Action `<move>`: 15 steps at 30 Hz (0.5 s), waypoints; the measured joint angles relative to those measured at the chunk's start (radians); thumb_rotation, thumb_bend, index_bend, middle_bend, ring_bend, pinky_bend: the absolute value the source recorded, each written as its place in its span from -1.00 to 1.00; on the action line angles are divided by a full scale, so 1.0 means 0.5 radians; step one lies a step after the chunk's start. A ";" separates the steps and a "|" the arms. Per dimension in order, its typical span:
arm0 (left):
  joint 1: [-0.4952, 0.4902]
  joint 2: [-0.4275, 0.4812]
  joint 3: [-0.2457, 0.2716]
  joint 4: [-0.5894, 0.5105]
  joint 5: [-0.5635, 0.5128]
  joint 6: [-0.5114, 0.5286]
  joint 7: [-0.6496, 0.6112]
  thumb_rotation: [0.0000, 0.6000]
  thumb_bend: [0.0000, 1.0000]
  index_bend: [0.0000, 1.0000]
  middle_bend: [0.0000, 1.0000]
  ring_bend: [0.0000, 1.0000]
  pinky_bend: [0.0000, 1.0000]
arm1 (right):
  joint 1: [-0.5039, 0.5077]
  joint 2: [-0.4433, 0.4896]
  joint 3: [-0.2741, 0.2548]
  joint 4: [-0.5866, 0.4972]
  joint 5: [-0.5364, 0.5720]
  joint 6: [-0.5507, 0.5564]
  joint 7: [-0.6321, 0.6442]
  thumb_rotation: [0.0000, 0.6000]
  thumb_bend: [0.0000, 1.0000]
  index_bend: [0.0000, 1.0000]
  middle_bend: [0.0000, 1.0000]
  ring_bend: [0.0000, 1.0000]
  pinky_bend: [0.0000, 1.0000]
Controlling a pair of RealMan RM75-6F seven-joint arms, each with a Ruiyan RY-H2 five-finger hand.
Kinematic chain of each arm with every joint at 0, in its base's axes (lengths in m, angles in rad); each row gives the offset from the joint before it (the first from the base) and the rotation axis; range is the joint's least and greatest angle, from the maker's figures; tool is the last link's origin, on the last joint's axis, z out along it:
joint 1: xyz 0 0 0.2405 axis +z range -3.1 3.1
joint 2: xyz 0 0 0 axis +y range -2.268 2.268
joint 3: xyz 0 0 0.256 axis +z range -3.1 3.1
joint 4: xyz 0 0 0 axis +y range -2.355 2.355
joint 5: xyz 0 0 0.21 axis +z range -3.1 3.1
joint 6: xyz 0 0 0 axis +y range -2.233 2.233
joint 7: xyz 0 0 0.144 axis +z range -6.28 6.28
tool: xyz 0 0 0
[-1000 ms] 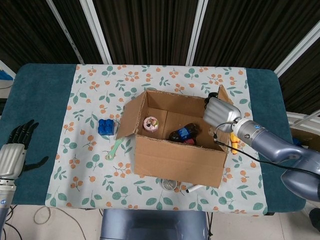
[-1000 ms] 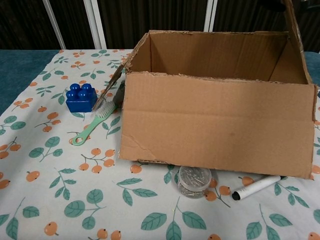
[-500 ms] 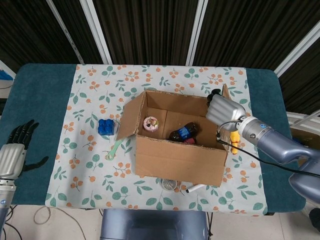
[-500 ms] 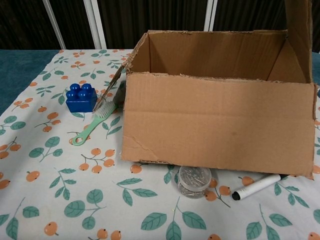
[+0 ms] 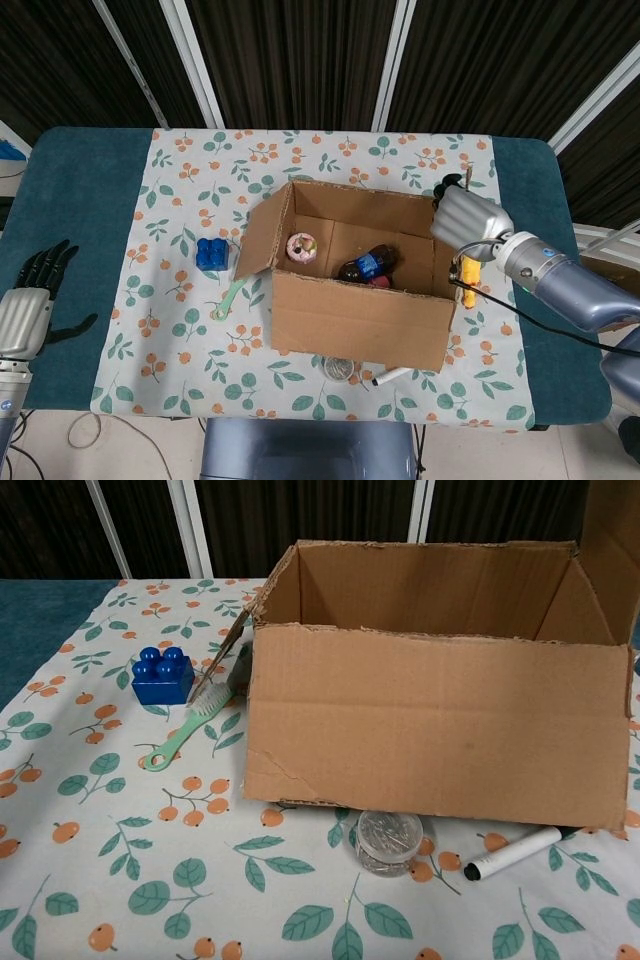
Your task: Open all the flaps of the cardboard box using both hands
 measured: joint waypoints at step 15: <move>0.000 0.000 0.003 0.000 0.011 0.004 0.006 1.00 -0.69 -1.00 -1.00 -1.00 -0.90 | -0.176 0.087 -0.019 0.059 -0.043 0.017 -0.029 1.00 1.00 -0.07 -0.32 -0.53 -0.44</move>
